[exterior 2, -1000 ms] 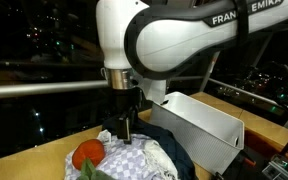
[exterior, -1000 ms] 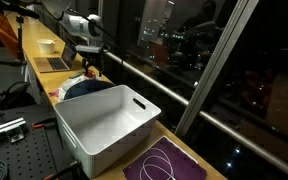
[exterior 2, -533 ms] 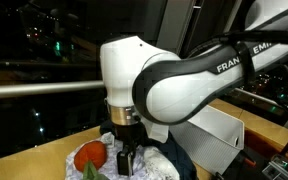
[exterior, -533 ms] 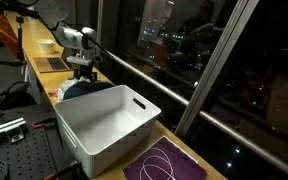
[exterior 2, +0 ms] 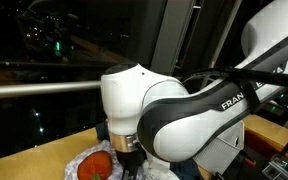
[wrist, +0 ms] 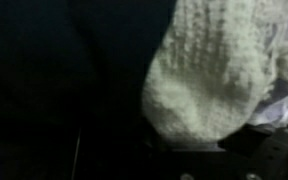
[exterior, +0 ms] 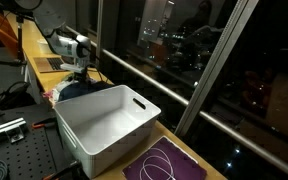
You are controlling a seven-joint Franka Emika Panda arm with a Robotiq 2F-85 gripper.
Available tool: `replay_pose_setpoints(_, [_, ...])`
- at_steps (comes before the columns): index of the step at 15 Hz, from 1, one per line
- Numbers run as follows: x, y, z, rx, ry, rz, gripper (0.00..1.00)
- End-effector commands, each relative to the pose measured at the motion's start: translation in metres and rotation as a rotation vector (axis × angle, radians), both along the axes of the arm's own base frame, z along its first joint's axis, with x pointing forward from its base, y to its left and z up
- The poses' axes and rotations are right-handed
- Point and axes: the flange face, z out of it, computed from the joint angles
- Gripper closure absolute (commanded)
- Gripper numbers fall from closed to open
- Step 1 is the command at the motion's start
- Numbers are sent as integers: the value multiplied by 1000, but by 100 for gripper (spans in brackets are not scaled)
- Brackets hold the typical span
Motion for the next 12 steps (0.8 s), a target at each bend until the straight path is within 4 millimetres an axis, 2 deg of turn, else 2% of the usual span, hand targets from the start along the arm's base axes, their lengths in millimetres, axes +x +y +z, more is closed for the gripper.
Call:
replay_pose_setpoints(1, [-21,17,-1,16,-11,-23,70])
replay_pose_setpoints(5, [-38,31,29,-15,-64,-37,99])
replay_pose_setpoints(8, [-51,34,58,-36,-112,-72,100])
replay_pose_setpoints(12, [-67,20,99,-55,-175,-134,100])
